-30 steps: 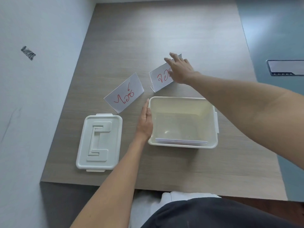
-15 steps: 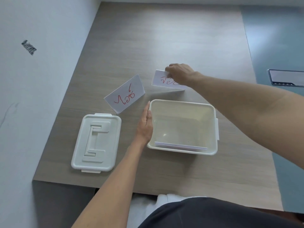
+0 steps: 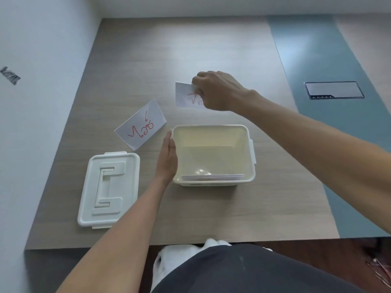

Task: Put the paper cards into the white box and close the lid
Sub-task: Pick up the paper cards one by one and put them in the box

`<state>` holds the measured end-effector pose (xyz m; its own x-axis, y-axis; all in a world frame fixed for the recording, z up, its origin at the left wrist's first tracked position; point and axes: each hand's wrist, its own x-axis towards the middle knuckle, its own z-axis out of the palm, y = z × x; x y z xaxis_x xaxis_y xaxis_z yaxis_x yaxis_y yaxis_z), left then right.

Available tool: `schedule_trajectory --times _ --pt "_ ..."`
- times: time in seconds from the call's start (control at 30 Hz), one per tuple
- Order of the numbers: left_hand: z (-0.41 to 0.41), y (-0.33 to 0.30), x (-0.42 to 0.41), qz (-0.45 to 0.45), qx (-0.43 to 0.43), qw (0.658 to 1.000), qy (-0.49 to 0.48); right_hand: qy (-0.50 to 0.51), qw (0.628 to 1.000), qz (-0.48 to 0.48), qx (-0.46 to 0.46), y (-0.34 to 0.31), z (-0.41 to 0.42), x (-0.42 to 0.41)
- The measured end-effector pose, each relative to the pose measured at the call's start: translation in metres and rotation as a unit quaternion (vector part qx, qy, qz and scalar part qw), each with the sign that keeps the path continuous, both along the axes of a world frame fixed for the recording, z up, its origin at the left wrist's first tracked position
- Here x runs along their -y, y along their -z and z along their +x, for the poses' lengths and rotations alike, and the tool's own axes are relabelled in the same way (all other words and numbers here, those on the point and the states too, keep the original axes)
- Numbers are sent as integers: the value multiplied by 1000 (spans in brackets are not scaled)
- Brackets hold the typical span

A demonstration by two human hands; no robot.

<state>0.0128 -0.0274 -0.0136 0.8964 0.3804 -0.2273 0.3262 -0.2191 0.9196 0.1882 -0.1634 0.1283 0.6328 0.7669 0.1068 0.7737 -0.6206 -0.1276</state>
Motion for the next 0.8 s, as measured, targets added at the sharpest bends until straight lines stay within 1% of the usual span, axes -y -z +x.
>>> schedule_trajectory --times 0.1,0.23,0.37,0.5,0.6,0.7,0.77,0.8 --pt "2 -1 -3 8 2 1000 -3 -9 1000 -1 -22 -10 -30 11" --pt "2 0 -3 12 6 1000 -2 -14 997 -8 -71 4 -63 28" --pt "3 2 -4 12 1 1000 -3 -32 993 -81 -85 42 -93 38" --pt "5 2 -4 17 -6 1000 -6 -39 980 -125 -148 84 -115 40" --pt "5 3 -4 16 -5 1000 -3 -41 965 -160 -205 94 -127 40" --pt "5 3 -4 13 -4 1000 -6 -52 950 -197 -237 92 -132 39" --pt "5 3 -4 13 -4 1000 -7 -43 944 -187 -269 90 -127 41" --pt "5 3 -4 13 -3 1000 -8 -32 948 -165 -268 88 -123 43"
